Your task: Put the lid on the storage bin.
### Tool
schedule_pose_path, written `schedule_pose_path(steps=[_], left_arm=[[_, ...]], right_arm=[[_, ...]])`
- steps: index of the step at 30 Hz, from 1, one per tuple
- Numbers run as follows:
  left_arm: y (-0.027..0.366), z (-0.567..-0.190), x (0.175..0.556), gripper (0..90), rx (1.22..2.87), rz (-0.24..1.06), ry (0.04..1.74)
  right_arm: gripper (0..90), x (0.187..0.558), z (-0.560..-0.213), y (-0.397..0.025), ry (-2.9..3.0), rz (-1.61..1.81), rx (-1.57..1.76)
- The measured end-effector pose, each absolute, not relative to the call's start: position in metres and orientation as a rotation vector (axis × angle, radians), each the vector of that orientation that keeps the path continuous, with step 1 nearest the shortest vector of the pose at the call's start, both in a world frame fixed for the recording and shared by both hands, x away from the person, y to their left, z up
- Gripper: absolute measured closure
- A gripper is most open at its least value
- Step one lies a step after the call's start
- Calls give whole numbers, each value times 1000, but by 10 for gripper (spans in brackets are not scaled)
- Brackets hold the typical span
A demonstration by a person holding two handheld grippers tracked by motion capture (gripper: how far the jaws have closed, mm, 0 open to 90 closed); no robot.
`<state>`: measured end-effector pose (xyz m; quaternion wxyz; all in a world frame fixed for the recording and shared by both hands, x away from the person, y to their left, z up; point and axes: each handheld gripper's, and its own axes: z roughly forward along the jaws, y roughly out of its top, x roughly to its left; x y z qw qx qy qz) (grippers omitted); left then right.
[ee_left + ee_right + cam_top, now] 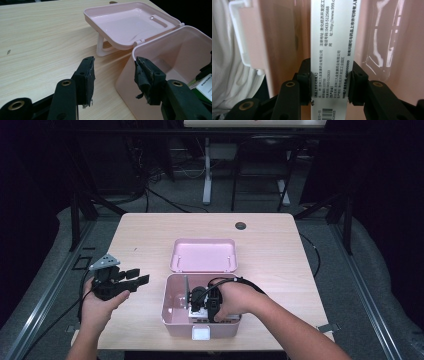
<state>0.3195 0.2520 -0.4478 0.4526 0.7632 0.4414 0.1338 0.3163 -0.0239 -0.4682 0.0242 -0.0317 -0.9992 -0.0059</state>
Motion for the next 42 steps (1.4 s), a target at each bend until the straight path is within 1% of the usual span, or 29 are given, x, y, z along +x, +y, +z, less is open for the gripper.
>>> schedule_pose_path(steps=[13, 25, 29, 33, 42], left_arm=[[252, -448, 319, 504, 1884, 328, 1090], [252, -448, 320, 503, 1889, 327, 1091], [252, -448, 320, 503, 1884, 327, 1091], [252, -448, 320, 503, 1879, 326, 1090], [252, -449, 320, 502, 1879, 326, 1090]], right_arm=[[610, 321, -482, -25, -3066, -59, -127], [602, 322, -482, -23, -3059, -53, -137], [584, 323, -479, -24, -3042, -62, -159], [608, 320, -476, -26, -3053, -78, -120], [612, 318, -476, -26, -3040, -85, -49]])
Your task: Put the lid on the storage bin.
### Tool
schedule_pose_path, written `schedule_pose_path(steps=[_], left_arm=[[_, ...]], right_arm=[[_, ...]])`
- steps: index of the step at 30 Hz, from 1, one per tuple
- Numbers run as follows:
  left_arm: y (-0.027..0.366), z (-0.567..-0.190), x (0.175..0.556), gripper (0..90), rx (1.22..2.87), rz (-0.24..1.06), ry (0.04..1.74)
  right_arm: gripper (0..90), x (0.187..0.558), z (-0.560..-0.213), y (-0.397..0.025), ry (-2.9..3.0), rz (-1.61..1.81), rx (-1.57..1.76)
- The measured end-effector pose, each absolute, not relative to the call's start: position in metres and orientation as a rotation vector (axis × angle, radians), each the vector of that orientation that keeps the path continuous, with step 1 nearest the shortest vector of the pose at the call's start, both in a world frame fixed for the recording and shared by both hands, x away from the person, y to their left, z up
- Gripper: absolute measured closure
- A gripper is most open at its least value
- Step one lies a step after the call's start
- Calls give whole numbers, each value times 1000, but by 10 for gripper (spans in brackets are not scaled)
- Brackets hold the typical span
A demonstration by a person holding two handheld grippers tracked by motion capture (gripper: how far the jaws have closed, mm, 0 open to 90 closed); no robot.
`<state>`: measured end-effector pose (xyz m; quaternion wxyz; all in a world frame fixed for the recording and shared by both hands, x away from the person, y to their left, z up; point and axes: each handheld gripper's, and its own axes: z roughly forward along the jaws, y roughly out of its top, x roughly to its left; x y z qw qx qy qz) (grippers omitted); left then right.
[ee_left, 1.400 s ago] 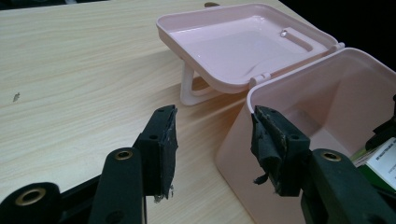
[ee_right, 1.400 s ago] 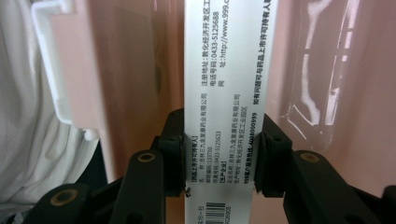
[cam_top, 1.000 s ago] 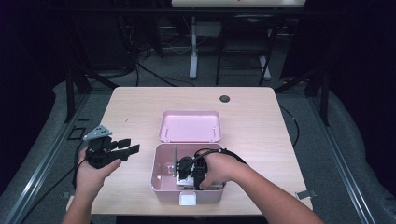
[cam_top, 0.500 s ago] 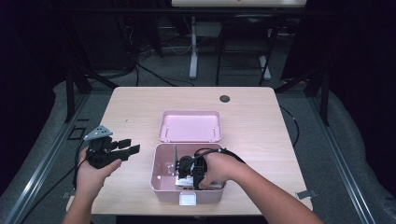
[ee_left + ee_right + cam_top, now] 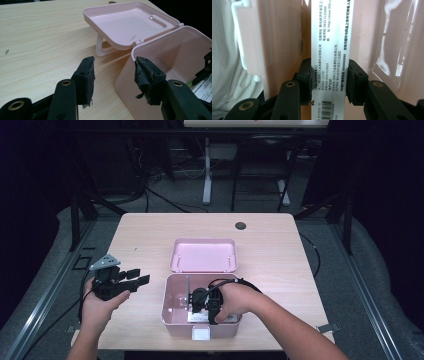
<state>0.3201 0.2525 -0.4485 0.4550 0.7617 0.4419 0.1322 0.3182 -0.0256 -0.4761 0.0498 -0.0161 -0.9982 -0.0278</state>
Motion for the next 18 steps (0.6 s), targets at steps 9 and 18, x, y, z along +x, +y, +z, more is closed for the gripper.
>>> schedule_pose_path(steps=[9, 18], left_arm=[[253, -447, 320, 502, 1884, 322, 1087], [252, -447, 319, 502, 1879, 329, 1083]], right_arm=[[591, 320, -475, -25, -3034, -76, -128], [590, 318, -450, -29, -3059, -144, -185]])
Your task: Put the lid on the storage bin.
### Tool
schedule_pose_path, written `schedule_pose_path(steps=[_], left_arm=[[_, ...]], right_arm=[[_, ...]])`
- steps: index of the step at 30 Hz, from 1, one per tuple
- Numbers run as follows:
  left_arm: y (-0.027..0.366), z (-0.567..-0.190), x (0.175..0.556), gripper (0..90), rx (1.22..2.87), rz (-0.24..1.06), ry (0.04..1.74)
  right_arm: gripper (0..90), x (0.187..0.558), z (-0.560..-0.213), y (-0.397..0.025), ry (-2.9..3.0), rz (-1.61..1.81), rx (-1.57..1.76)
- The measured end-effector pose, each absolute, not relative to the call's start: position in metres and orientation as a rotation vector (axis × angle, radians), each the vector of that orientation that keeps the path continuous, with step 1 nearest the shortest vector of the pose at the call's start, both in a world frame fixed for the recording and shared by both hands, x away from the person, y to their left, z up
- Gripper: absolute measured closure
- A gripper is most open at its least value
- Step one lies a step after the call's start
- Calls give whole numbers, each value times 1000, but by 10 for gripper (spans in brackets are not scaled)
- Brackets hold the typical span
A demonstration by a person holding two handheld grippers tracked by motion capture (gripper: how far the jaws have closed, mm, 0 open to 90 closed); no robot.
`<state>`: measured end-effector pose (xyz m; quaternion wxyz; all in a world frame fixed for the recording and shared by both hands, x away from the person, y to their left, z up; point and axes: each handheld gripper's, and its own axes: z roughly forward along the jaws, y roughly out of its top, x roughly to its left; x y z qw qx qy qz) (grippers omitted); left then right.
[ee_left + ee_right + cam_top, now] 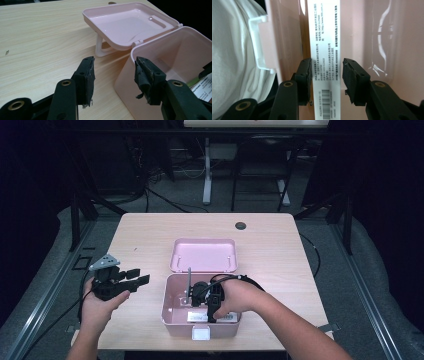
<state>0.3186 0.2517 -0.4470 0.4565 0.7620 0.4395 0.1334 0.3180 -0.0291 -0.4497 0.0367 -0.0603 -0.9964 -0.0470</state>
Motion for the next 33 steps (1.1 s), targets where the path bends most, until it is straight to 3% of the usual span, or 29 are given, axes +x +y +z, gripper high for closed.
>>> schedule_pose_path(steps=[16, 33], left_arm=[[246, -449, 318, 506, 1903, 320, 1077], [238, -450, 317, 505, 1910, 304, 1046]], right_arm=[[585, 313, -410, -46, -3141, -287, -287], [554, 315, -399, -90, -3166, -506, -516]])
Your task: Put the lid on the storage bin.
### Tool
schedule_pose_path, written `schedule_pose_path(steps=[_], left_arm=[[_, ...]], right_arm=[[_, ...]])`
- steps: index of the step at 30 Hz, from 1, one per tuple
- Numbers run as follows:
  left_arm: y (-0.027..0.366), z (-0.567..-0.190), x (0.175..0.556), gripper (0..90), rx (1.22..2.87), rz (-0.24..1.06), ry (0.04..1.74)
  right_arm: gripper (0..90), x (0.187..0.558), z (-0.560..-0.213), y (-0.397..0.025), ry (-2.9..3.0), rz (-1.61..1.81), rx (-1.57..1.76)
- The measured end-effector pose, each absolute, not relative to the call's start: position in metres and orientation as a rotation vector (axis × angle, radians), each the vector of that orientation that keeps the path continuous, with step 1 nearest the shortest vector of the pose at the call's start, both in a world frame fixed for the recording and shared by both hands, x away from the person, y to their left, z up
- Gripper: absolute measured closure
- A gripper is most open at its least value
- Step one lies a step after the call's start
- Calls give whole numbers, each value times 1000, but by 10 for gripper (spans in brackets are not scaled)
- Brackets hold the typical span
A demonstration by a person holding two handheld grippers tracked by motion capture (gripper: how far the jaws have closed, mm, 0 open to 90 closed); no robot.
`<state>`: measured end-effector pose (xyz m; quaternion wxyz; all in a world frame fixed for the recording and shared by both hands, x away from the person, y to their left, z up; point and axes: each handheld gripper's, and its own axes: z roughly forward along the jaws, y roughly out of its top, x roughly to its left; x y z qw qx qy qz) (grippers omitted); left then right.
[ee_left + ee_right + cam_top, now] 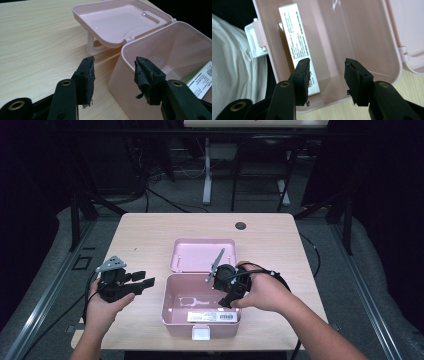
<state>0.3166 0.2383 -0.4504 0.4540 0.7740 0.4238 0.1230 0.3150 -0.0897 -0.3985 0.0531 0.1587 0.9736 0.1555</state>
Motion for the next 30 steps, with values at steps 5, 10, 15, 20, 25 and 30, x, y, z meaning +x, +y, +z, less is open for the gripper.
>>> schedule_pose_path(steps=[5, 10, 15, 20, 25, 30], left_arm=[[236, -450, 316, 505, 1923, 299, 1024], [232, -452, 316, 493, 1925, 287, 1010], [228, -452, 315, 484, 1932, 292, 992], [223, -454, 315, 501, 1939, 283, 980], [222, -456, 315, 557, 1939, 280, 987], [222, -456, 315, 580, 1932, 275, 987]], right_arm=[[560, 317, -399, -102, 2906, 559, 544], [561, 320, -399, -112, 2852, 637, 604], [562, 321, -403, -118, 2826, 674, 628], [559, 325, -403, -125, 2750, 747, 685], [559, 331, -402, -134, 2696, 820, 764], [547, 336, -407, -138, 2674, 832, 800]])
